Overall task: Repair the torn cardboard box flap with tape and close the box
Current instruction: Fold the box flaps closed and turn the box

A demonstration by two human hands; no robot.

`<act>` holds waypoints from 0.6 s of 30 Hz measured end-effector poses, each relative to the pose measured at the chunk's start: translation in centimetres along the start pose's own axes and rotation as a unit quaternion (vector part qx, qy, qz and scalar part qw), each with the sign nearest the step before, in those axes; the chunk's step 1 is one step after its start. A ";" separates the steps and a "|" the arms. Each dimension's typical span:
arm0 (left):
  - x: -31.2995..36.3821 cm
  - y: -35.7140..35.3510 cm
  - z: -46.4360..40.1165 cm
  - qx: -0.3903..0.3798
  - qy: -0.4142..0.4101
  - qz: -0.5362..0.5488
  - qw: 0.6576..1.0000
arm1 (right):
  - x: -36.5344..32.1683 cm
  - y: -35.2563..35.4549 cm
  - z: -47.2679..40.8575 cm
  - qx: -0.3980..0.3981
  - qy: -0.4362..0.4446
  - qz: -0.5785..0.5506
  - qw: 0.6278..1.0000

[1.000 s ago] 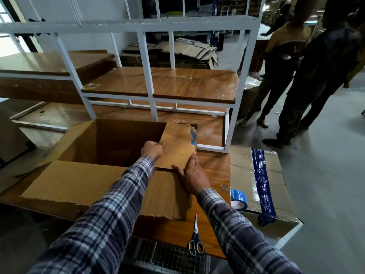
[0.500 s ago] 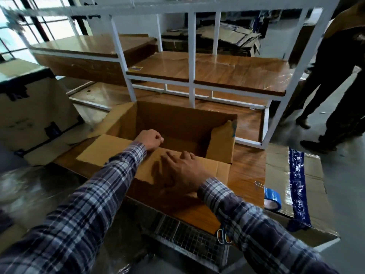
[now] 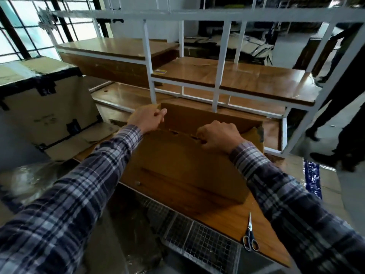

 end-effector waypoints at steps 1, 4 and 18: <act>0.5 0.6 -0.1 0.015 -0.010 -0.004 1.000 | 0.4 0.4 -0.1 0.017 -0.016 -0.008 1.000; 1.9 1.5 0.2 0.065 -0.059 -0.052 0.995 | 1.7 1.1 -0.2 0.092 -0.074 -0.029 0.993; 0.6 -0.5 -3.2 0.193 -0.132 -0.036 0.972 | 3.4 -0.6 -2.8 0.189 -0.131 -0.036 0.972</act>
Point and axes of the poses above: each hand's wrist, its own z-axis away from the middle knuckle, its own y-axis out of the back of the hand, x = y × z, the point moved 9 cm from there along -z, towards the middle knuckle, and after that the axes turned 14 degrees about -x, right-handed, at the moved point
